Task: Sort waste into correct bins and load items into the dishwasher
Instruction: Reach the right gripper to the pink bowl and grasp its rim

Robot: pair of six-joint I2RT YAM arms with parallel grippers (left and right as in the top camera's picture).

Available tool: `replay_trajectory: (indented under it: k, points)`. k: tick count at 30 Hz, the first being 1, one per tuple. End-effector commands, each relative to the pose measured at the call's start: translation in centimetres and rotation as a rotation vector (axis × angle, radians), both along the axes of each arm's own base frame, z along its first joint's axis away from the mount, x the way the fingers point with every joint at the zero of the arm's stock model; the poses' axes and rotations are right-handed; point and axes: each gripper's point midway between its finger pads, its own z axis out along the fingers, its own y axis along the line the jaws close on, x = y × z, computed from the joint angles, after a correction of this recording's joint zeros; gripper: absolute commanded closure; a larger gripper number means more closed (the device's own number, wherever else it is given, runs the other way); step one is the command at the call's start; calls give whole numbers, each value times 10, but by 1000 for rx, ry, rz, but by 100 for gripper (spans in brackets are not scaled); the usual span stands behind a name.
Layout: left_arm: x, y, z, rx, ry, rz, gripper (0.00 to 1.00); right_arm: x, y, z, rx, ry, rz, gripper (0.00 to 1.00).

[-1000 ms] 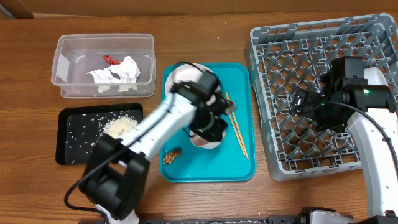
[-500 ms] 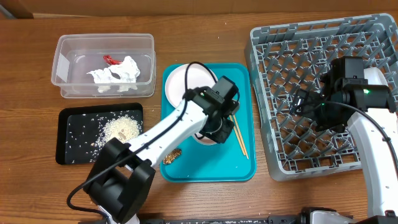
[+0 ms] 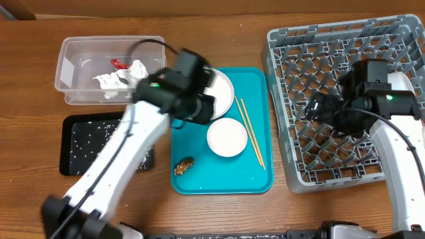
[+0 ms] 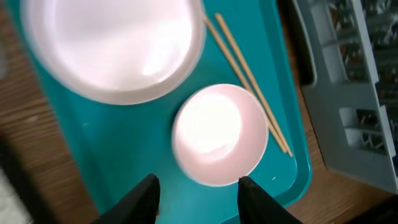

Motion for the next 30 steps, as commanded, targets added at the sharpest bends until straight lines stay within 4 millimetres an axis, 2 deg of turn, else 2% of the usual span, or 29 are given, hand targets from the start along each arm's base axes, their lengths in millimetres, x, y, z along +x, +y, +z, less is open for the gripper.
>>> replay_trajectory:
  k: [1, 5, 7, 11, 14, 23, 28, 30]
  points:
    - [2, 32, 13, 4, 2, 100, 54, 10, 33, 20, 44, -76, 112, 1]
    - [-4, 65, 7, 29, 72, 189, 49, 10, 78, 26, 52, -126, 253, 1]
    - [-5, 75, 6, 34, 90, 218, 48, 7, 98, 27, 59, -140, 310, 1]
    - [-3, 82, 5, 33, 94, 240, 42, -1, 133, 23, 69, -144, 410, 1]
    - [-1, 81, 6, 29, 86, 240, 37, -6, 151, 8, 86, -95, 412, 1]
    - [0, 81, 6, 22, 85, 252, 31, -19, 180, -66, 50, 148, 411, 9]
    - [0, 81, 6, 23, 85, 252, 30, -23, 181, -103, 17, 254, 406, 23]
    - [0, 81, 7, 23, 84, 252, 30, -25, 180, -114, 7, 287, 404, 33]
